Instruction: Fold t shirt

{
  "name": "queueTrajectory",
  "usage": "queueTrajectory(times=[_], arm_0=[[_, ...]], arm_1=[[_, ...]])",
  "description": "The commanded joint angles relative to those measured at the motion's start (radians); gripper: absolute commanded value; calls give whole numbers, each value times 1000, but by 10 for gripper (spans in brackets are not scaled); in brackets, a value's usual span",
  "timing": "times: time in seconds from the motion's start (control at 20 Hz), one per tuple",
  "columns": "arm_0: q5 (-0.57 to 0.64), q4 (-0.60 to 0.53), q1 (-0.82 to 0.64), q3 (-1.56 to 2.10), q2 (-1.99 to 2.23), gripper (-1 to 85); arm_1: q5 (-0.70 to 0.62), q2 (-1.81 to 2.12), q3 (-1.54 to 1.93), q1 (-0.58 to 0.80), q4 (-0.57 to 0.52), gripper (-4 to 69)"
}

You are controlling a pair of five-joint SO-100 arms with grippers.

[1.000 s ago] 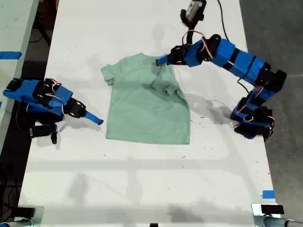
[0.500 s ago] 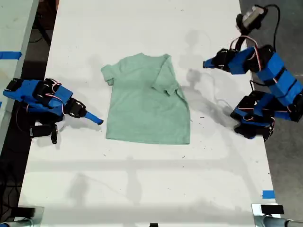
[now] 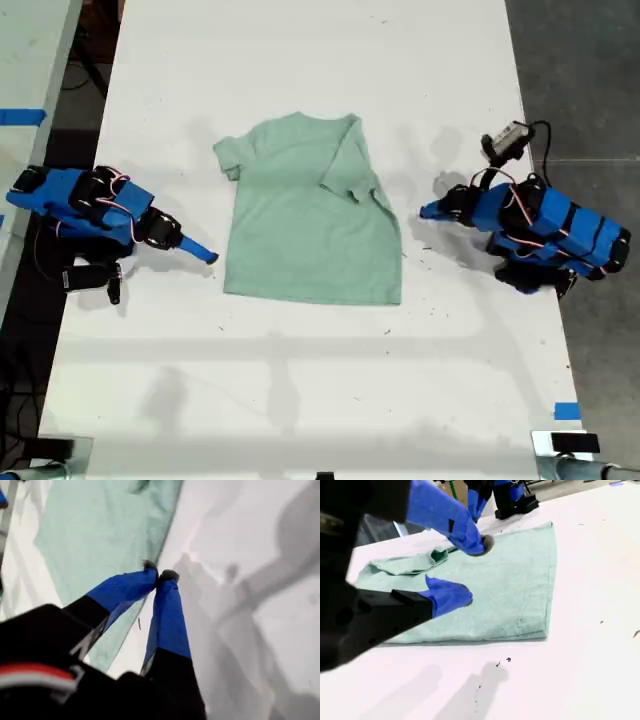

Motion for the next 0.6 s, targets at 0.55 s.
queueTrajectory(times=[0.55], arm_0=[[8,-3,-11,-17,5,123]], arm_1=[[173,12,57,15,52,25]])
